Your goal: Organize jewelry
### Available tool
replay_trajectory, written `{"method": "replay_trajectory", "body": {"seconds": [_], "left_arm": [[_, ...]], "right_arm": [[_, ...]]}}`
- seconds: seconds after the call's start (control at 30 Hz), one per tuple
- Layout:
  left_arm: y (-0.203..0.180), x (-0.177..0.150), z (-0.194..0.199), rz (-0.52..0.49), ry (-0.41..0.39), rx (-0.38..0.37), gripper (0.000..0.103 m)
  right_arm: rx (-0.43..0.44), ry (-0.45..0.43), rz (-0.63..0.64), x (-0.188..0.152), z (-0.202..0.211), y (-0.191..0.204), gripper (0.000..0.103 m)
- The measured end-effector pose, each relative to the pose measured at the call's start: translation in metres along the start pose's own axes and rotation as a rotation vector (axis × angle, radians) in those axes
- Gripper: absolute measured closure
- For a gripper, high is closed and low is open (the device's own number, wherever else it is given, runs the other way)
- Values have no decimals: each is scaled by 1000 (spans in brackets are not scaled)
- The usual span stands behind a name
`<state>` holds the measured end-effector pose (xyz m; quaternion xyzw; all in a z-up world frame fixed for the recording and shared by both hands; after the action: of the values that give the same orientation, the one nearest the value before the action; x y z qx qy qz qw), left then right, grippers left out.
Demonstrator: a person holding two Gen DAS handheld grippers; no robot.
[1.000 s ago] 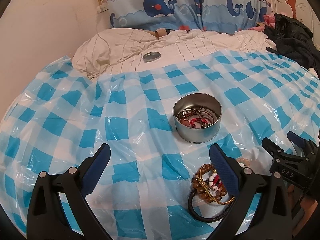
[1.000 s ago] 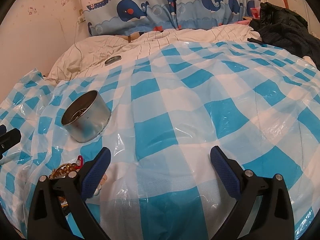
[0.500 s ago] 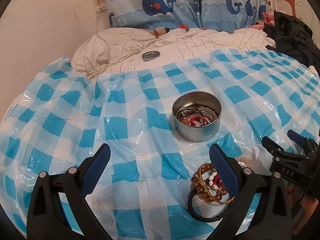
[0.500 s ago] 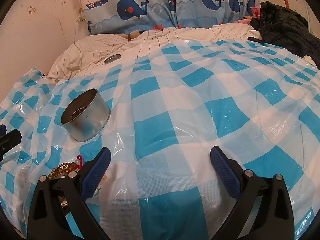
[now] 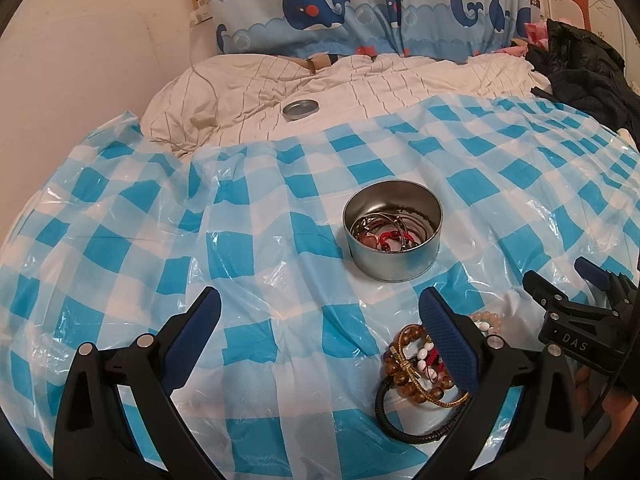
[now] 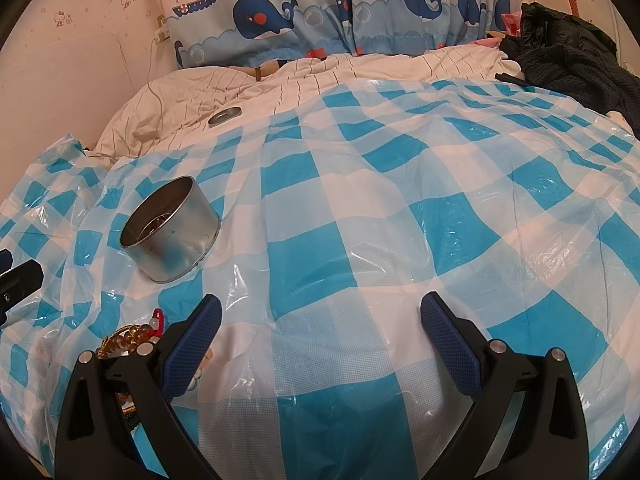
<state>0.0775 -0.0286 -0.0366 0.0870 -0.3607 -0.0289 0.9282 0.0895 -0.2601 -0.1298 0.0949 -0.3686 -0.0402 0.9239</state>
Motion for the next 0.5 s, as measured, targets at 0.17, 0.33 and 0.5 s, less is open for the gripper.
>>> {"method": "replay_trajectory", "body": {"seconds": [0.17,0.33,0.5], "left_arm": [[0,0,0,-1,0,1,8],[0,-1,-1,0,3,2,8],[1,-3,-3,-1,5,2,8]], "right_arm": [[0,1,0,1,0,0,7],[-1,2,0,-1,-1,0,7],[-1,3,0,-1,-2,0,7]]}}
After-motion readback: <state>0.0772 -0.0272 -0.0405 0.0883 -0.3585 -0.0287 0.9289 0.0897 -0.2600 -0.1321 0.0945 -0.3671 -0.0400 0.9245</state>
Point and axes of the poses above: each gripper's, at about its wrist camera, not at the fingertips, and z roughly against the way its jaws point, y to its left, x to its top, the point moved 7 cm from there along -z, roughly the way its jaws point, and after that the axes turned 4 degrees about y, right-handed, at the moved point
